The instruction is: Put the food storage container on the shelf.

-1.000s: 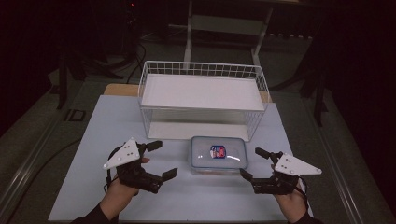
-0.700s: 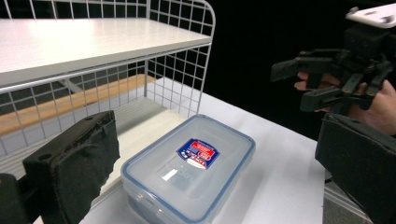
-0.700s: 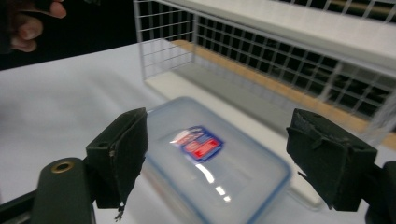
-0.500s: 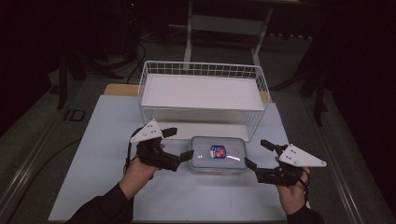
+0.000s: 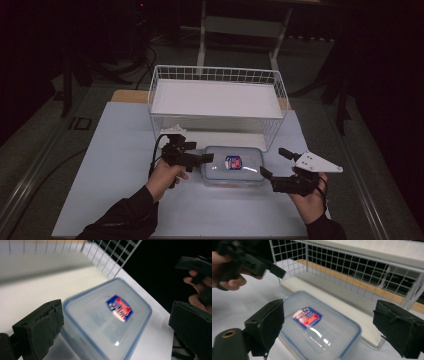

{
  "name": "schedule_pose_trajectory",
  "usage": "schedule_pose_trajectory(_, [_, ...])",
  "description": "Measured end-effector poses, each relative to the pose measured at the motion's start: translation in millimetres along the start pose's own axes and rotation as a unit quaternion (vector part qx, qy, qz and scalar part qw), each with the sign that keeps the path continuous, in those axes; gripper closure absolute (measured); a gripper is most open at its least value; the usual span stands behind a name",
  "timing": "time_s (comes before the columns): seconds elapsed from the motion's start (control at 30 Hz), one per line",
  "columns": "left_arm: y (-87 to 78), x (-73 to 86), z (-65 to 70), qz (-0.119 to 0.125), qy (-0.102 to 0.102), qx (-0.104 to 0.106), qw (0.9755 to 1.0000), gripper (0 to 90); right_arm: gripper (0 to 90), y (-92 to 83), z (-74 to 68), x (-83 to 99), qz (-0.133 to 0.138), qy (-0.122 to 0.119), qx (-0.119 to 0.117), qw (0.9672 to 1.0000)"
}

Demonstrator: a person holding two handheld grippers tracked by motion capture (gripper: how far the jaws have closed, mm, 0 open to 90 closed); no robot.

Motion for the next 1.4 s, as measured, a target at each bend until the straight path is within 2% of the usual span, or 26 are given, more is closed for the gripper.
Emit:
schedule_pose_trajectory(0.07, [7.1, 3.8, -8.0, -0.019, -0.025, 0.010, 0.9994, 0.0, 9.5, 2.2, -0.3, 2.6, -0.008, 0.002, 0.003, 1.0000])
schedule_pose_trajectory(0.17, [15.5, 11.1, -17.1, -0.053, -0.068, 0.015, 0.9961, 0.0, 9.5, 4.1, 0.0, 6.3, -0.016, 0.008, 0.001, 0.9998])
schedule_pose_trajectory(0.27, [20.1, 16.1, -23.1, -0.078, -0.089, 0.016, 0.9928, 0.0, 9.5, 5.0, -0.9, 8.8, -0.021, 0.005, 0.001, 0.9998])
schedule_pose_trajectory(0.4, [25.0, 20.6, -28.3, -0.111, -0.120, 0.013, 0.9865, 0.0, 9.7, 6.6, -2.4, 11.6, -0.027, 0.009, -0.002, 0.9996])
schedule_pose_trajectory(0.5, [27.9, 23.0, -32.1, -0.127, -0.148, 0.021, 0.9806, 1.9, 9.7, 8.0, -1.6, 14.1, -0.029, 0.014, -0.005, 0.9995])
schedule_pose_trajectory(0.53, [27.9, 23.0, -32.1, -0.127, -0.148, 0.021, 0.9806, 4.2, 9.7, 8.0, -1.6, 14.1, -0.029, 0.014, -0.005, 0.9995])
schedule_pose_trajectory(0.57, [30.4, 24.2, -33.8, -0.139, -0.158, 0.020, 0.9773, 6.1, 9.8, 8.3, -0.9, 14.8, -0.032, 0.019, -0.007, 0.9993])
schedule_pose_trajectory(0.6, [30.4, 24.2, -33.8, -0.139, -0.158, 0.020, 0.9773, 10.6, 9.8, 8.3, -0.9, 14.8, -0.032, 0.019, -0.007, 0.9993])
schedule_pose_trajectory(0.63, [31.6, 24.9, -34.9, -0.141, -0.167, 0.020, 0.9757, 15.2, 10.0, 7.8, -0.7, 14.9, -0.032, 0.021, -0.008, 0.9992])
schedule_pose_trajectory(0.73, [32.7, 25.0, -35.9, -0.142, -0.170, 0.022, 0.9750, 25.5, 11.0, 7.5, -0.4, 15.2, -0.033, 0.020, -0.007, 0.9992])
schedule_pose_trajectory(0.77, [33.7, 25.1, -37.7, -0.142, -0.176, 0.024, 0.9738, 30.8, 11.0, 7.7, 0.2, 15.8, -0.035, 0.022, -0.006, 0.9991])
schedule_pose_trajectory(0.83, [34.3, 25.7, -38.3, -0.149, -0.171, 0.022, 0.9737, 35.5, 12.2, 7.8, 0.7, 16.4, -0.038, 0.024, -0.007, 0.9990])
schedule_pose_trajectory(0.87, [34.0, 26.2, -37.9, -0.145, -0.168, 0.022, 0.9748, 38.5, 12.4, 7.8, 1.0, 16.6, -0.038, 0.025, -0.007, 0.9989])
schedule_pose_trajectory(0.9, [33.3, 26.9, -37.6, -0.147, -0.166, 0.025, 0.9749, 41.6, 13.0, 7.8, 1.5, 17.1, -0.039, 0.026, -0.008, 0.9989])
schedule_pose_trajectory(1.03, [33.4, 27.0, -38.8, -0.152, -0.175, 0.032, 0.9722, 44.4, 13.5, 8.6, 2.8, 17.8, -0.044, 0.032, -0.008, 0.9985])
schedule_pose_trajectory(1.07, [33.2, 26.5, -39.3, -0.154, -0.179, 0.035, 0.9710, 45.0, 13.9, 9.1, 3.7, 18.1, -0.045, 0.037, -0.008, 0.9983])
schedule_pose_trajectory(1.17, [30.9, 26.0, -40.4, -0.157, -0.181, 0.041, 0.9700, 47.6, 14.3, 12.3, 11.3, 22.9, -0.052, 0.059, -0.009, 0.9969])
schedule_pose_trajectory(1.23, [27.9, 26.0, -40.3, -0.157, -0.173, 0.048, 0.9711, 50.4, 14.6, 15.2, 20.2, 29.6, -0.059, 0.093, -0.014, 0.9939])
schedule_pose_trajectory(1.3, [24.8, 26.1, -37.4, -0.155, -0.159, 0.049, 0.9737, 52.2, 15.2, 17.5, 27.6, 36.1, -0.065, 0.118, -0.019, 0.9908])
schedule_pose_trajectory(1.33, [24.8, 26.1, -37.4, -0.155, -0.159, 0.049, 0.9737, 52.7, 15.2, 17.5, 27.6, 36.1, -0.065, 0.118, -0.019, 0.9908])
schedule_pose_trajectory(1.37, [23.0, 26.4, -35.4, -0.154, -0.149, 0.049, 0.9754, 53.4, 17.2, 20.5, 33.4, 42.4, -0.074, 0.137, -0.022, 0.9875])
schedule_pose_trajectory(1.4, [20.4, 26.9, -32.4, -0.154, -0.143, 0.050, 0.9765, 54.2, 18.2, 21.8, 35.2, 44.8, -0.078, 0.146, -0.028, 0.9857])
Point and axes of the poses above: each handheld gripper's, and its own axes: y roughly forward along the jaws, x roughly out of its underside, z roughly to its right, the point moved 3 cm from there along y, roughly forward along the jaws, and after that the axes turned 7 degrees about -x, right-handed, at the moved point
